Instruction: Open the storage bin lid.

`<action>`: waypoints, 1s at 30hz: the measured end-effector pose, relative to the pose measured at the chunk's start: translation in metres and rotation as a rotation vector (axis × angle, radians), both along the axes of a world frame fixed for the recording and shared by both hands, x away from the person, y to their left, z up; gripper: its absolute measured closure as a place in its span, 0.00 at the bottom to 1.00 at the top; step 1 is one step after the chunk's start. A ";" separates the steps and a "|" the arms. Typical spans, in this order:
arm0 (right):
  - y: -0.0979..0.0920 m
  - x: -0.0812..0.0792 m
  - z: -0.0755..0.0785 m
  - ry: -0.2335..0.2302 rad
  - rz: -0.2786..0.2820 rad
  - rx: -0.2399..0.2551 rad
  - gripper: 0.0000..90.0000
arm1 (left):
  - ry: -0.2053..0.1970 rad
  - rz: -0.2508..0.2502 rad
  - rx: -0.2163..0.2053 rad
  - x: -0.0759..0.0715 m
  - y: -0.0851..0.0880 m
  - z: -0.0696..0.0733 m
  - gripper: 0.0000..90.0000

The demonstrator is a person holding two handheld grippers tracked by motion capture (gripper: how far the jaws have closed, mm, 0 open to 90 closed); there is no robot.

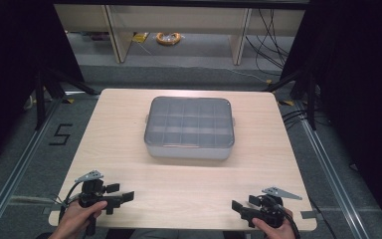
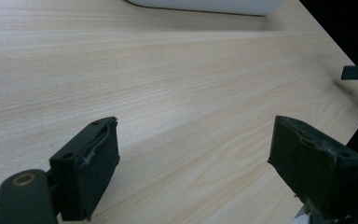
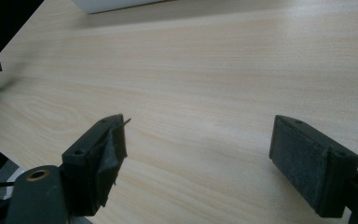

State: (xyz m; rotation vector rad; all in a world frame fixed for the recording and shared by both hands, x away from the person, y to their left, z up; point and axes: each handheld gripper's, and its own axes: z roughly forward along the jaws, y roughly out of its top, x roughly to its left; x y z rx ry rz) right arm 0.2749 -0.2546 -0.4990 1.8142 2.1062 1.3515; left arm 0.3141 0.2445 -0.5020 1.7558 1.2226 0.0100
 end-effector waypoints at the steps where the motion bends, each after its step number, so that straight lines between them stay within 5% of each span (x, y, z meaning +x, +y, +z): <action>1: -0.001 0.000 0.000 -0.005 0.006 -0.011 0.22 | 0.001 0.000 0.000 0.000 0.000 0.000 0.17; 6: 0.002 -0.002 0.002 0.051 -0.032 0.037 0.22 | 0.004 0.002 0.005 0.000 0.000 0.000 0.17; 9: 0.000 0.000 0.000 0.010 -0.011 0.018 0.22 | 0.007 0.000 0.002 0.000 -0.001 -0.001 0.17; 12: 0.000 0.001 0.002 0.035 -0.024 0.053 0.23 | 0.005 -0.002 -0.002 0.001 -0.001 -0.001 0.17; 13: 0.002 -0.001 0.005 0.091 -0.052 0.100 0.23 | 0.009 -0.005 -0.002 0.001 0.000 -0.001 0.17; 16: -0.003 0.003 0.001 0.019 -0.023 0.053 0.24 | 0.011 -0.004 -0.010 0.002 0.000 -0.001 0.17; 17: -0.003 0.003 0.001 0.027 -0.025 0.046 0.24 | 0.012 -0.002 -0.013 0.002 0.000 -0.001 0.17; 19: 0.000 0.000 0.006 0.087 -0.056 0.124 0.23 | 0.015 0.002 -0.017 0.003 0.001 -0.001 0.17; 20: -0.006 0.005 0.001 -0.008 -0.004 0.057 0.24 | 0.017 0.004 -0.028 0.004 0.002 -0.001 0.17; 24: -0.007 0.004 0.004 0.054 -0.048 0.136 0.24 | 0.022 0.007 -0.037 0.006 0.003 -0.001 0.17; 29: -0.012 0.007 0.007 0.072 -0.066 0.156 0.24 | 0.031 0.018 -0.049 0.009 0.004 -0.001 0.17; 30: -0.020 0.016 -0.001 -0.072 -0.005 0.075 0.24 | 0.034 0.019 -0.055 0.010 0.005 0.000 0.17</action>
